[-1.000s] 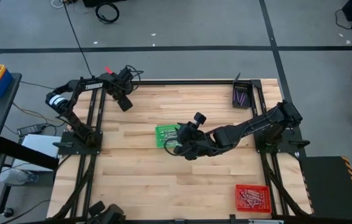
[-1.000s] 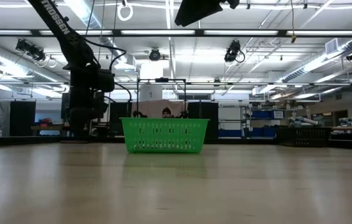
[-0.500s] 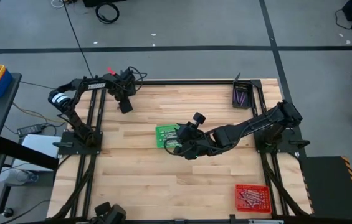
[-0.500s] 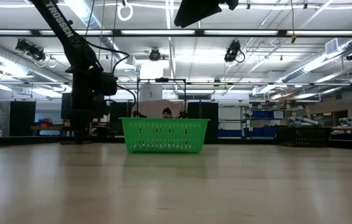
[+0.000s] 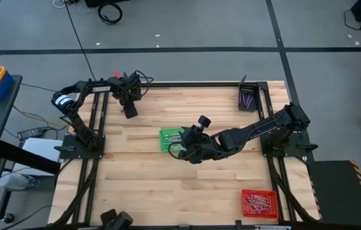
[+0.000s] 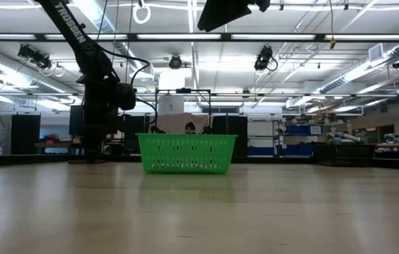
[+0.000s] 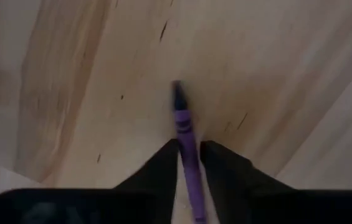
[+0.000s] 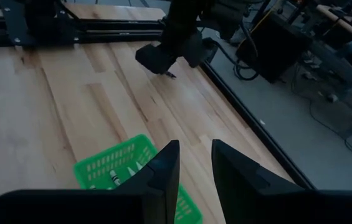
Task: Sort crayons
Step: Put the violet crayon into the black basket
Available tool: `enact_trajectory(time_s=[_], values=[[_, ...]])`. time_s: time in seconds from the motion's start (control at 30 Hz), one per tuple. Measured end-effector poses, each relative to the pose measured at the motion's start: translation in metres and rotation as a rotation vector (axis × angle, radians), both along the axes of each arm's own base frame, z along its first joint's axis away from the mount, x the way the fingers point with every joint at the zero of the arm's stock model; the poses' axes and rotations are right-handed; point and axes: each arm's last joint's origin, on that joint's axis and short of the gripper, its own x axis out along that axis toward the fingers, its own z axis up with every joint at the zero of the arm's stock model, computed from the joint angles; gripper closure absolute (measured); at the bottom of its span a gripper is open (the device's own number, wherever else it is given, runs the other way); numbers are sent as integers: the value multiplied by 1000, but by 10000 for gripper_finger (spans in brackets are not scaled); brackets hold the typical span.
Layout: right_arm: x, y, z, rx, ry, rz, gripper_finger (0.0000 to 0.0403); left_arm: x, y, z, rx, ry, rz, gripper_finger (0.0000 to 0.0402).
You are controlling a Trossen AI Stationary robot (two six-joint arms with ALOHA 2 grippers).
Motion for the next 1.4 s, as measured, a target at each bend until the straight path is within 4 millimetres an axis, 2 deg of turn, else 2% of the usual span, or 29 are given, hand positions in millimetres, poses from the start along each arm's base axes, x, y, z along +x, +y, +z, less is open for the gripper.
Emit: enact_trajectory(time_s=[0.13,0.2,0.43,0.57,0.67,0.83,0.97,1.13,1.3,1.4], values=[[0,0,0,-2,2,1,305,0,0,0,-1,-11,47,370],[0,0,0,-8,11,10,305,0,1,0,2,-16,58,385],[0,1,0,-14,20,18,305,-1,-3,9,22,-38,48,365],[0,0,0,-44,29,13,305,-4,-11,40,69,-151,36,372],[1,-1,-5,-39,19,13,305,-7,-23,71,74,-344,34,375],[9,-9,-17,-15,-28,73,305,-2,-59,123,19,-781,-82,375],[23,-18,-20,52,-163,223,303,7,-96,143,16,-1044,-225,376],[29,-22,-21,122,-299,433,284,21,-145,141,-24,-1303,-409,376],[30,-22,-22,128,-311,457,256,34,-186,130,4,-1517,-535,376],[30,-22,-22,129,-311,457,248,39,-202,127,43,-1566,-584,376]])
